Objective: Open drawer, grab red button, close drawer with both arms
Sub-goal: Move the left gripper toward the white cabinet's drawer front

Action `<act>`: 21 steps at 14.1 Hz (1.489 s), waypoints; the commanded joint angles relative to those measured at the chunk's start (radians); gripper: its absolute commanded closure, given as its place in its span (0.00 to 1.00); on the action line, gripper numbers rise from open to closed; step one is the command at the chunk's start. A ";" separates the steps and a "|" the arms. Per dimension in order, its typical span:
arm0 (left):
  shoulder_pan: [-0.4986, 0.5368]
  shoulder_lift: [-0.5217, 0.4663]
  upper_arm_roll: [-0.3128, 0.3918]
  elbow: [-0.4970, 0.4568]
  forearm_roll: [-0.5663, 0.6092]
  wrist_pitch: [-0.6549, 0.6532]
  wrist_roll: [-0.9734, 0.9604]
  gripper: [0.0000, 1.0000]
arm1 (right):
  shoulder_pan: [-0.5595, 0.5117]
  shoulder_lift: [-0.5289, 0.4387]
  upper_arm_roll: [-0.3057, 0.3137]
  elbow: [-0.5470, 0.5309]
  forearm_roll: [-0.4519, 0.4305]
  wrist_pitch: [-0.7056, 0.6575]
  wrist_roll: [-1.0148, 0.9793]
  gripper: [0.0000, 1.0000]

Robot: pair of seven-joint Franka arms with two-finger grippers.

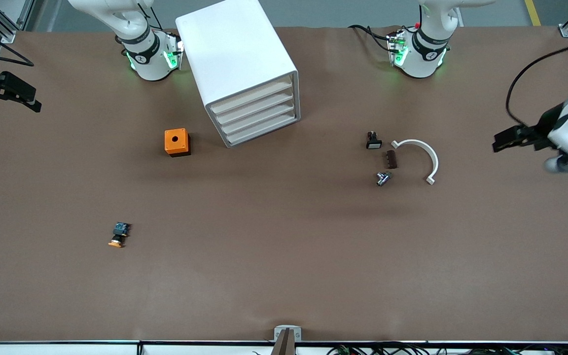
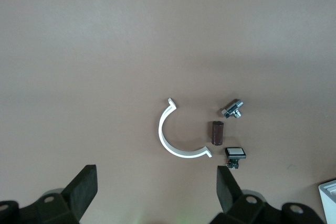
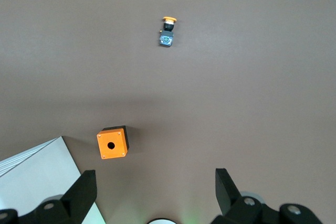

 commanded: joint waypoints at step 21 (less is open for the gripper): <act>-0.478 0.492 -0.019 0.270 -0.681 -0.095 -1.753 0.00 | -0.038 0.287 -0.005 0.078 -0.078 0.034 -0.044 0.00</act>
